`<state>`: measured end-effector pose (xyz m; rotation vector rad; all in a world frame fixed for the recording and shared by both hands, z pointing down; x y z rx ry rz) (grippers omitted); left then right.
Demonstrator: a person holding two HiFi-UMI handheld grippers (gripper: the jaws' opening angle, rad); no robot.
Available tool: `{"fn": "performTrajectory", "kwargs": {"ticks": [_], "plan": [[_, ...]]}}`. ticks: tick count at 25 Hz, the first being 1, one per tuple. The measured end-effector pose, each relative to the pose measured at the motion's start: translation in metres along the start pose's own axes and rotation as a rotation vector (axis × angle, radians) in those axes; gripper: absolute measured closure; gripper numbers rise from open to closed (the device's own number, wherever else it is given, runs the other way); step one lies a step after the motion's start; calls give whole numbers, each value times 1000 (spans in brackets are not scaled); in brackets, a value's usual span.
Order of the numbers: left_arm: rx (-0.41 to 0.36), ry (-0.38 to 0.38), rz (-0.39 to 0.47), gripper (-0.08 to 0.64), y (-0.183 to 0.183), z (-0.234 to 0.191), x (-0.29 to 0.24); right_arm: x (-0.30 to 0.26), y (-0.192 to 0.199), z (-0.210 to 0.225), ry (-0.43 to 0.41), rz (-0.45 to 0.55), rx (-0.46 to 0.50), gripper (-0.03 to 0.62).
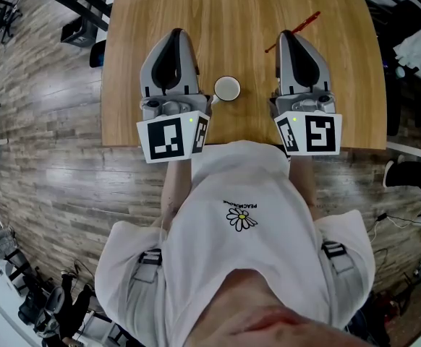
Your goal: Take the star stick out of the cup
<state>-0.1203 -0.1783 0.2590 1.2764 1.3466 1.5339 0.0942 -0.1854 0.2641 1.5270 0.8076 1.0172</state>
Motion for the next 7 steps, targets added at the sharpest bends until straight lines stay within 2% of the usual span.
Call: {"fn": "performTrajectory", "kwargs": {"ticks": [7], "plan": [[1,-3,6,545,-2,-2,-1,1,-2,-1,0,5,14,581]]}}
Point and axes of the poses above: the fingertips, and each gripper's own axes: x backward along the fingers, z to its right, y out of its underside, the point moved 6 cm from there along x, backward along the fingers, and after that the axes turned 2 degrees about -z, right-handed, at the moved point
